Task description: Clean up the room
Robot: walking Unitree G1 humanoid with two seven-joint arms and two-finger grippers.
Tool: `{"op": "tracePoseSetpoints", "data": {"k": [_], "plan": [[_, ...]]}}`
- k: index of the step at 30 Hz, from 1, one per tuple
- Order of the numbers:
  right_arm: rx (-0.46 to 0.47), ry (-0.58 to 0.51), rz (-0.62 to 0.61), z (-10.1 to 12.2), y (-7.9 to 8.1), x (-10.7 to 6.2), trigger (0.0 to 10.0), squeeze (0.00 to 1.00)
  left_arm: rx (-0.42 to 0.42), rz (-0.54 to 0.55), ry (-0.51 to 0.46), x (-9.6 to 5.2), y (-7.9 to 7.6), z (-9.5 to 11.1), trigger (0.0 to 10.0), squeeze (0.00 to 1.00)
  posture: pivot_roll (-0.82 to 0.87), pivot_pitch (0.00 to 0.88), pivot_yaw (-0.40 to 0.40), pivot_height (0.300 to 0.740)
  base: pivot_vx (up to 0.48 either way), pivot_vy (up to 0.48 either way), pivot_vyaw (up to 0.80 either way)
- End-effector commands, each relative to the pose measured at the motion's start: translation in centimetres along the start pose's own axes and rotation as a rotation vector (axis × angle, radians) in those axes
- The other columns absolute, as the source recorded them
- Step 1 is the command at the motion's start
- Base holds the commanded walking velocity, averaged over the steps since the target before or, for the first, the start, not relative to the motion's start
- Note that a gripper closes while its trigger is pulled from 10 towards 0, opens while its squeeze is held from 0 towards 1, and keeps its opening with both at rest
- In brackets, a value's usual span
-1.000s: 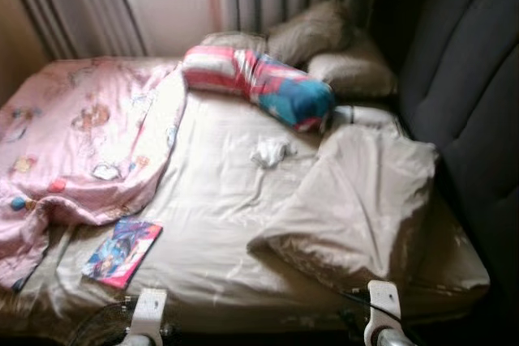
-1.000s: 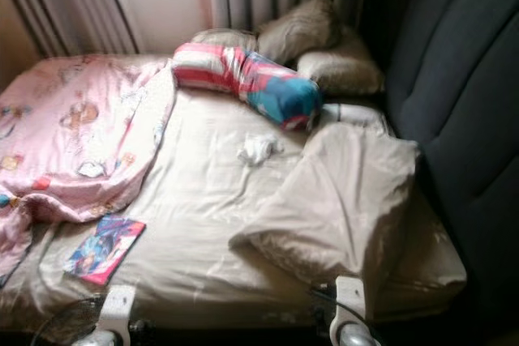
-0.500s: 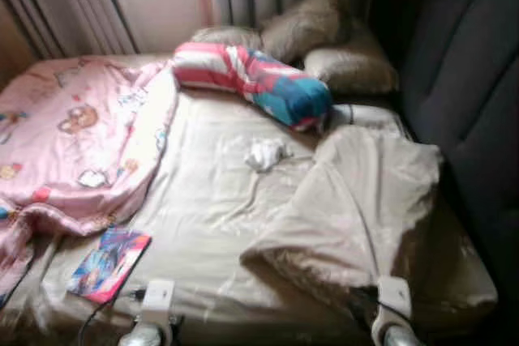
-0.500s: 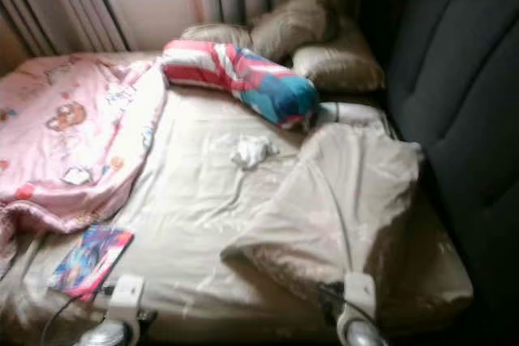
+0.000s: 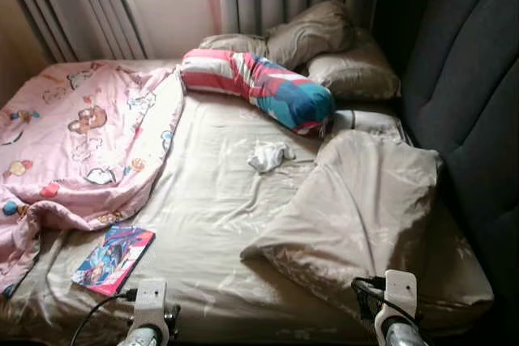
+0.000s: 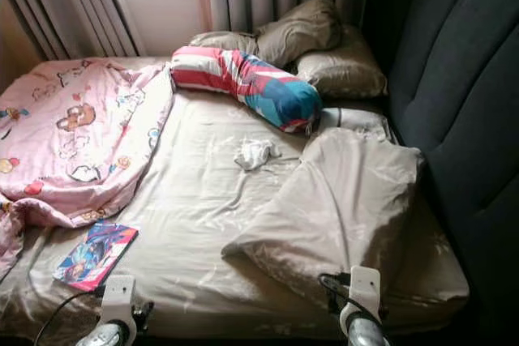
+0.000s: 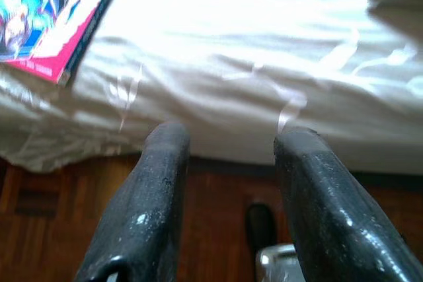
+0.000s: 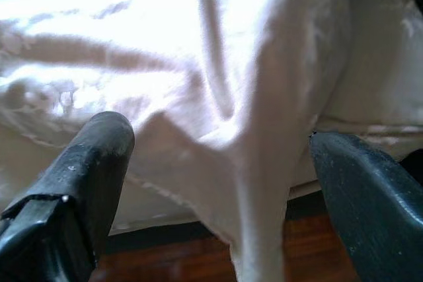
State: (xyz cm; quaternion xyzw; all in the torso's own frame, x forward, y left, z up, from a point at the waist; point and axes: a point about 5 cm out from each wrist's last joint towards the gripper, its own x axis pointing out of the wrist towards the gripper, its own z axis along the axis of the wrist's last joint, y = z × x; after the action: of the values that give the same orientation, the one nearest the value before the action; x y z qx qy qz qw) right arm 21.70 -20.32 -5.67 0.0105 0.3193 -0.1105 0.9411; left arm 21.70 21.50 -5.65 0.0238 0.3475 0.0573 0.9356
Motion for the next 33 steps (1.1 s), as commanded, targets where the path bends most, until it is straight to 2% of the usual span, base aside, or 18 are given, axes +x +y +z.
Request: {"op": "tracePoseSetpoints", "data": {"k": [1, 2, 3, 6, 11, 15, 21, 33], "plan": [[-0.018, -0.119, -0.027, 2.5, -0.5, 0.6, 10.0, 0.00, -0.020, 0.017, -0.010, -0.2, 0.3, -0.3, 10.0, 0.00, -0.10, 0.038, 0.037, 0.740, 0.000, 0.000, 0.00], [-0.008, -0.142, -0.034, 3.1, -0.6, 0.7, 10.0, 0.00, -0.056, -0.004, -0.038, 0.0, 0.1, 0.3, 10.0, 0.00, -0.10, 0.038, 0.037, 0.740, 0.000, 0.000, 0.00], [0.006, -0.159, -0.037, 3.4, -0.9, 0.7, 10.0, 0.00, -0.087, -0.024, -0.117, 0.3, 0.0, 2.1, 10.0, 0.00, -0.09, 0.035, 0.034, 0.740, 0.000, 0.000, 0.00], [0.034, -0.200, -0.016, 3.7, -1.2, 0.5, 10.0, 0.00, -0.023, 0.021, -0.175, 0.6, 0.1, 3.8, 10.0, 0.00, -0.09, 0.038, 0.023, 0.740, 0.000, 0.000, 0.00], [0.034, -0.260, 0.021, 4.4, -0.1, 0.5, 10.0, 0.00, -0.041, 0.034, -0.221, 0.6, 0.3, 4.4, 10.0, 0.00, -0.09, 0.035, 0.021, 0.740, 0.000, 0.000, 0.00], [0.053, -0.269, 0.031, 4.3, 0.0, 0.4, 10.0, 0.00, -0.046, 0.033, -0.249, 0.4, 0.3, 4.5, 10.0, 0.00, -0.10, 0.034, 0.022, 0.740, 0.000, 0.000, 0.00], [0.078, -0.205, 0.048, 2.7, 0.1, 0.1, 10.0, 0.00, -0.073, 0.042, -0.268, 0.2, 0.7, 4.3, 10.0, 0.00, -0.09, 0.022, 0.016, 0.740, 0.000, 0.000, 0.00], [0.062, -0.179, 0.051, 2.6, -0.1, 0.2, 10.0, 0.00, -0.044, 0.024, -0.266, 0.5, 0.8, 4.9, 10.0, 0.00, -0.09, 0.015, 0.022, 0.740, 0.000, 0.000, 0.00]]}}
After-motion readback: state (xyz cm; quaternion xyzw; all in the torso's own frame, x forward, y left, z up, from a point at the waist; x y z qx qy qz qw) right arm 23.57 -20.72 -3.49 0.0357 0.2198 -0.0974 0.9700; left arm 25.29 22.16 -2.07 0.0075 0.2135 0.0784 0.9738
